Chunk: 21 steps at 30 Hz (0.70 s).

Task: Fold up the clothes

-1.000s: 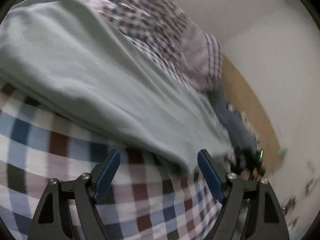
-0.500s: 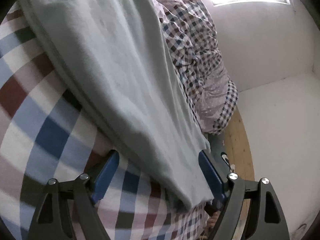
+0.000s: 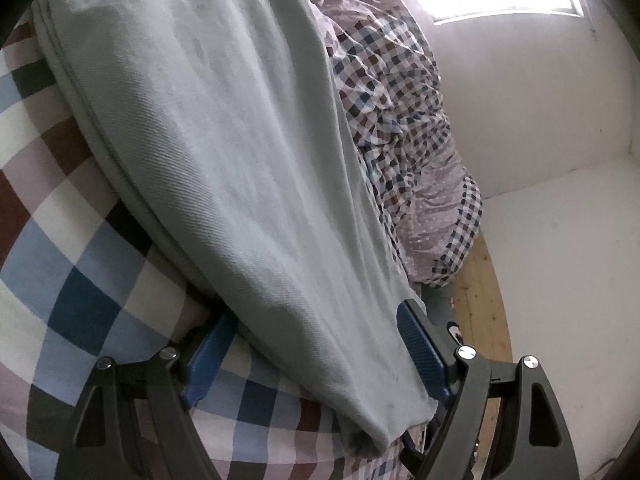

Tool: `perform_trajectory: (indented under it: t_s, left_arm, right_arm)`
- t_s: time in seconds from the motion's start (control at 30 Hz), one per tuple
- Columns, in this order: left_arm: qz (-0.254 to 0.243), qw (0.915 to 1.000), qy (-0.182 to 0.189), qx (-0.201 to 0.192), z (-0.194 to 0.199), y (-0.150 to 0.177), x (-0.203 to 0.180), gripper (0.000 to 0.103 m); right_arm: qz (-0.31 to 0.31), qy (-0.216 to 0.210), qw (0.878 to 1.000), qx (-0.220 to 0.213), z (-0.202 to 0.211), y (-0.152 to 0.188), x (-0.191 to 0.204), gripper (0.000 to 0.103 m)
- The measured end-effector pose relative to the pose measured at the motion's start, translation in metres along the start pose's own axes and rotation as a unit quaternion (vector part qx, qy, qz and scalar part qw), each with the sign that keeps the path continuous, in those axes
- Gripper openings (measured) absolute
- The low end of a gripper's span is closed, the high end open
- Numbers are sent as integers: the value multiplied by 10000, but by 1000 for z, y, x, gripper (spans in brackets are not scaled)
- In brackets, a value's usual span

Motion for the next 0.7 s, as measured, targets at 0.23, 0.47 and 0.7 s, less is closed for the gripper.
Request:
perform_trajectory:
  t_s: [0.23,0.47,0.7]
  left_arm:
    - [104,9999,98,-28,5,-1,4,85]
    - [313,9990,329,-29,8,-4,10,85]
    - [558,9968,564,-55,9,-6,17,85]
  right_arm:
    - [-54,125,9999,17,-28,10,17,82]
    - [-70,353,9973,-641,-28,-32,17,81]
    - [-299,409,9953,-830,-23,-71,11,76]
Point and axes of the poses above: each gripper's, at about its wrist camera, not at the fingertips, and z roughly against the way its jaws point, x to its left, y to its underside, the point moved 2 cm from there along -z, roughly the way its jaws point, and after that the axes turned 13 degrees about -z, right-handed, at the moved point
